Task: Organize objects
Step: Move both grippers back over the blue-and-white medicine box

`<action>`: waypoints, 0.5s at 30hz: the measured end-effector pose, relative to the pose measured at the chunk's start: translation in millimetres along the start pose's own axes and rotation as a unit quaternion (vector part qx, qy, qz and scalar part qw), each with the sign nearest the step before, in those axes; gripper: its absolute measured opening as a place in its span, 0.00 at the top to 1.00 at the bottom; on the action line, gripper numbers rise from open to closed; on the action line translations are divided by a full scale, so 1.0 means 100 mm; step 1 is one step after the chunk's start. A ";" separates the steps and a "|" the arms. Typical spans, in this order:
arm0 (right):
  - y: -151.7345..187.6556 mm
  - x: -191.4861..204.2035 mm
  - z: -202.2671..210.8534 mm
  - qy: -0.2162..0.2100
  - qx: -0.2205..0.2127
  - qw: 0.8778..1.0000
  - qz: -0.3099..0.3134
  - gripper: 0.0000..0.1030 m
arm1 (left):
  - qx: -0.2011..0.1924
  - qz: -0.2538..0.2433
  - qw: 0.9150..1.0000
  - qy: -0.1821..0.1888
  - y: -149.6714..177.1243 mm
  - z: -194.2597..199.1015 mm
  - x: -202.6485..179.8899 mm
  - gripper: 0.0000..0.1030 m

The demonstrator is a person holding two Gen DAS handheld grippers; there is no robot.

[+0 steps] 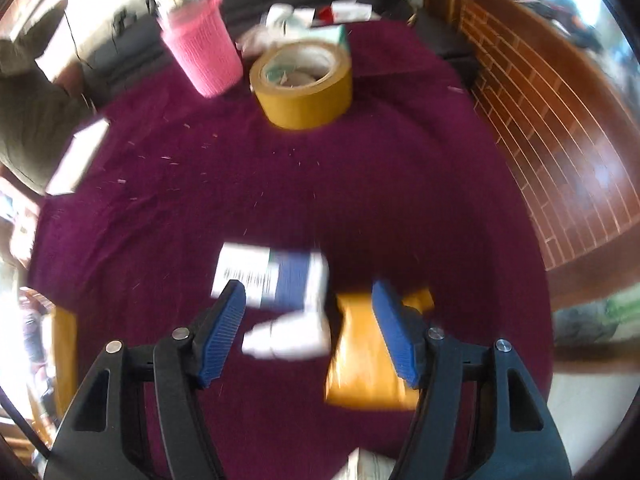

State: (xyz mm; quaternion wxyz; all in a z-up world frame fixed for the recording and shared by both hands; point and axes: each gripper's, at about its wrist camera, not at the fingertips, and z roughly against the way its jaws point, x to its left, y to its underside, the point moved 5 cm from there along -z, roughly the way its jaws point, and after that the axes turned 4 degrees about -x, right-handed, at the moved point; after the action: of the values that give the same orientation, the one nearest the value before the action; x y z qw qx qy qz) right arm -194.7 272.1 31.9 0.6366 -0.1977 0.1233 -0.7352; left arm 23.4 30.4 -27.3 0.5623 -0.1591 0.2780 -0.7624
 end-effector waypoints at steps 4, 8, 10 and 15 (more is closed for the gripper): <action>-0.16 0.03 -0.38 -0.012 0.028 0.999 -0.030 0.37 | 0.005 -0.010 1.000 -0.012 0.00 -0.03 -0.02 0.02; 0.13 0.42 -0.47 -0.149 0.084 0.985 -0.030 0.37 | 0.007 -0.014 1.000 -0.015 0.00 -0.05 -0.03 0.02; 0.49 0.76 -0.34 -0.219 0.126 0.968 0.011 0.37 | 0.009 -0.018 1.000 -0.020 0.00 -0.05 -0.04 0.02; 1.18 1.09 0.14 -0.286 0.134 0.946 0.077 0.37 | 0.007 -0.013 1.000 -0.016 0.01 -0.05 -0.06 0.02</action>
State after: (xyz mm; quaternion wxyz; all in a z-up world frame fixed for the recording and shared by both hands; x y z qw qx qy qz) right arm -95.4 147.0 7.9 0.7206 -0.3023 -0.1490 -0.6060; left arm 23.1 36.8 -31.1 0.5574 -0.1708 0.2620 -0.7691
